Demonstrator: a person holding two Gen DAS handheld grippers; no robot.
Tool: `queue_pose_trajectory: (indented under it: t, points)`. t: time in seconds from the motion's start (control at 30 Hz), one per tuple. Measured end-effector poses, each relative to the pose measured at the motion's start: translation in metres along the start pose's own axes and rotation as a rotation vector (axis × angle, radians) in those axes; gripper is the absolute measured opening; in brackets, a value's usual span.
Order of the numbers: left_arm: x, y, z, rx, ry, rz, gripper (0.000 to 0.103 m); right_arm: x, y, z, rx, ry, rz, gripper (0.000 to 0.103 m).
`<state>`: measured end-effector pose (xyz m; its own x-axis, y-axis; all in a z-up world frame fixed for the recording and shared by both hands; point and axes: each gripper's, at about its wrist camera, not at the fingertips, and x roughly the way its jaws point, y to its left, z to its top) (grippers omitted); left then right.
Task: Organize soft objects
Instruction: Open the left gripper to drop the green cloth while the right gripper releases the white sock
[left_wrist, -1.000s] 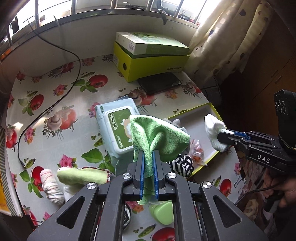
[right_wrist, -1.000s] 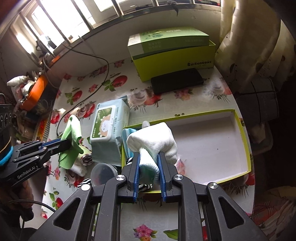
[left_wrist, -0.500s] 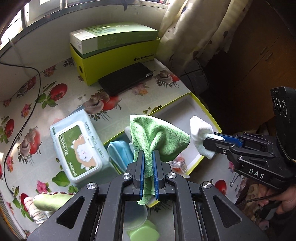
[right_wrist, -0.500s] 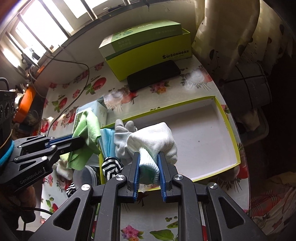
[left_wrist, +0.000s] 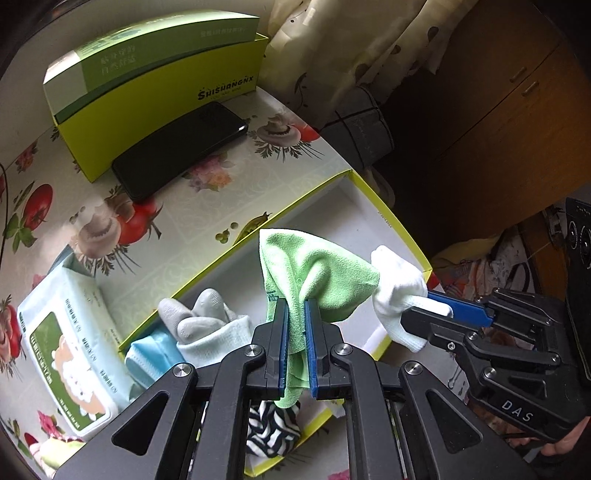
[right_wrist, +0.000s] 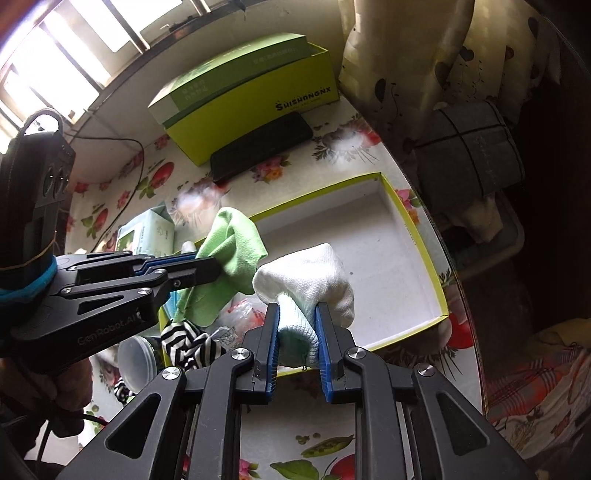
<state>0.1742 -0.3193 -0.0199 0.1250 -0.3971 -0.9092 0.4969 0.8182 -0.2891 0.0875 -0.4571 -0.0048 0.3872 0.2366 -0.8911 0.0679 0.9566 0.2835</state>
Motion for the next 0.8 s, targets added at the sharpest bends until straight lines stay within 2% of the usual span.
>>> queue_pose_trajectory:
  t: [0.2, 0.3, 0.37, 0.43, 0.8]
  points:
    - [0.024, 0.006, 0.012, -0.027, 0.048, -0.014, 0.010, 0.007, -0.007, 0.001, 0.016, 0.013, -0.005, 0.017]
    - [0.031, 0.009, 0.015, -0.047, 0.066, -0.019, 0.014, 0.009, -0.008, 0.003, 0.016, 0.015, -0.007, 0.017]
    - [0.030, 0.011, 0.015, -0.050, 0.056, -0.023, 0.029, 0.011, -0.008, 0.004, 0.017, 0.015, -0.007, 0.017]
    - [0.024, 0.012, 0.014, -0.052, 0.042, -0.013, 0.034, 0.011, -0.008, 0.005, 0.016, 0.014, -0.007, 0.017]
    - [-0.015, 0.031, 0.009, -0.115, -0.020, 0.015, 0.034, 0.032, -0.001, 0.027, -0.036, 0.019, -0.029, 0.018]
